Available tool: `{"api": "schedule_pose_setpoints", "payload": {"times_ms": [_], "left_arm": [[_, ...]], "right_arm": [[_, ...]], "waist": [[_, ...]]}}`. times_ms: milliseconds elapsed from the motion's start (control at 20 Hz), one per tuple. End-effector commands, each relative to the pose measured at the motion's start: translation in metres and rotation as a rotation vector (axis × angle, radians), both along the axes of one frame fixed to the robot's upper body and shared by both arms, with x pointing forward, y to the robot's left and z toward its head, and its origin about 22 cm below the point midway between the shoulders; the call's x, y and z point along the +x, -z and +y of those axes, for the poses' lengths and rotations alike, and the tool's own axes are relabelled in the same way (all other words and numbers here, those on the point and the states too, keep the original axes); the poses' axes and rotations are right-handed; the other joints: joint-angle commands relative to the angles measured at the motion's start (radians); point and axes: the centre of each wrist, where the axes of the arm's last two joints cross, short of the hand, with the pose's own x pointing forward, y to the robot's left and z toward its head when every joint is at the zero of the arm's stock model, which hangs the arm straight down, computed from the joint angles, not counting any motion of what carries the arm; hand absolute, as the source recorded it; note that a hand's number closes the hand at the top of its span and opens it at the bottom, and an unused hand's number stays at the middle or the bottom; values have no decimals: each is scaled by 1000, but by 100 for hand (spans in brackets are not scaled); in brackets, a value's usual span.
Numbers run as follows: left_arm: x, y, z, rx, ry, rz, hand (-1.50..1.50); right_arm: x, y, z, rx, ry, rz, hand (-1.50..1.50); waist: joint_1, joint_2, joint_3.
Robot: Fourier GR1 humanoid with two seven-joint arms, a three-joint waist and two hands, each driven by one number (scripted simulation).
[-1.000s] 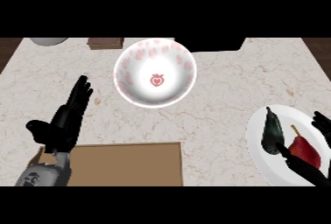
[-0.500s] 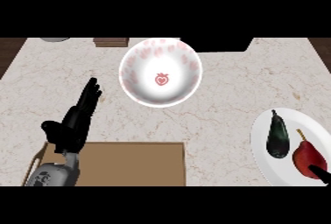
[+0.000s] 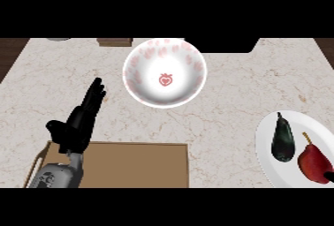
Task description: Pick the pear from the plate and place it in the bowl
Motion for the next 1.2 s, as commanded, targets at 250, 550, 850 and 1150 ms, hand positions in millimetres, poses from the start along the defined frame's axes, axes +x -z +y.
{"api": "schedule_pose_setpoints", "payload": {"times_ms": [250, 550, 850, 1150], "left_arm": [[18, -5, -7, 1, 12, 11, 0], [-1, 1, -1, 4, 5, -15, 0], [12, -4, 0, 0, -10, -3, 0], [10, 2, -7, 4, -5, 2, 0]], "right_arm": [[5, 30, 5, 54, -33, 252, -150], [-2, 36, -20, 68, -55, 236, -150], [5, 19, -16, 133, -78, 138, -150], [-9, 42, -5, 181, -110, 96, -150]], "waist": [[-7, 0, 1], [-8, -2, 1], [-6, -2, 1], [-7, -2, 1]]}}
